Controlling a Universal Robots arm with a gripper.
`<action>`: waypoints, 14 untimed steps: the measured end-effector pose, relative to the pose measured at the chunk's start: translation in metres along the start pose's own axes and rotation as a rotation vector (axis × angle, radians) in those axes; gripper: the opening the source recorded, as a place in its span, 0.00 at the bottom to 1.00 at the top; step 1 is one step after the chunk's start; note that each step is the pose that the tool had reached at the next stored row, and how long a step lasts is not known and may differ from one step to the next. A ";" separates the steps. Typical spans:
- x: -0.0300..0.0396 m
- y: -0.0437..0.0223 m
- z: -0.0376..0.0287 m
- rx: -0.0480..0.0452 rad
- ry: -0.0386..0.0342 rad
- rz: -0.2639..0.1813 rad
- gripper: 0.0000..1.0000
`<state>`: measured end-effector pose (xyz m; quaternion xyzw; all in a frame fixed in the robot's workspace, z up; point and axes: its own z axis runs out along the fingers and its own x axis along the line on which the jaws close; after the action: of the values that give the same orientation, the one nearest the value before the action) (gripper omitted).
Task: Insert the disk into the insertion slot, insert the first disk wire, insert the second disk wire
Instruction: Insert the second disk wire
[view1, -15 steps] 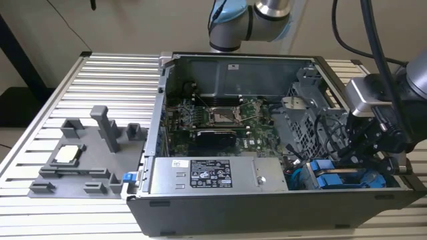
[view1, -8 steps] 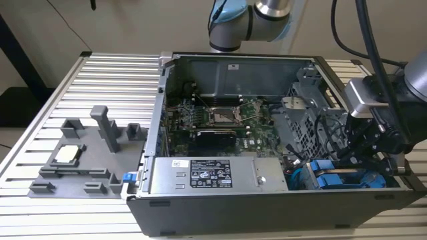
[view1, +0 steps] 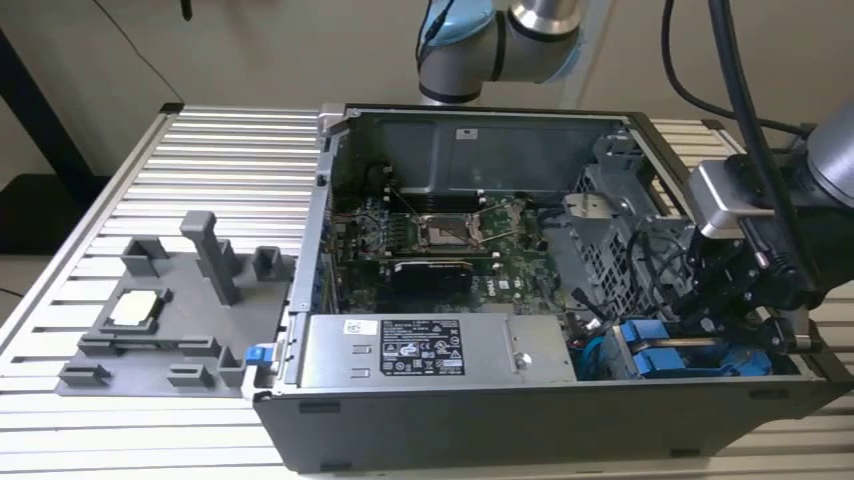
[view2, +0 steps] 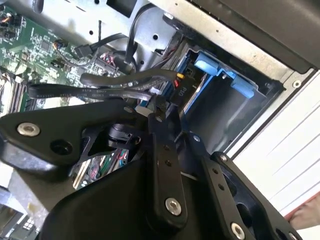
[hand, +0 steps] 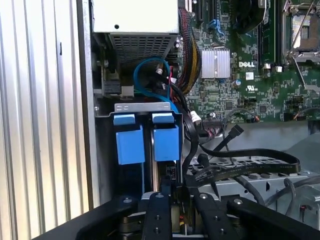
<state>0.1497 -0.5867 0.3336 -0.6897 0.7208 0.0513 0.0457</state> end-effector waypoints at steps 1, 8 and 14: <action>0.0000 0.0001 -0.0001 0.0001 0.0003 0.000 0.24; -0.0022 0.0003 -0.0161 -0.0055 0.0011 0.001 0.24; -0.0050 0.0005 -0.0364 -0.0067 0.0031 0.001 0.24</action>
<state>0.1495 -0.5868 0.3703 -0.6895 0.7211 0.0527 0.0423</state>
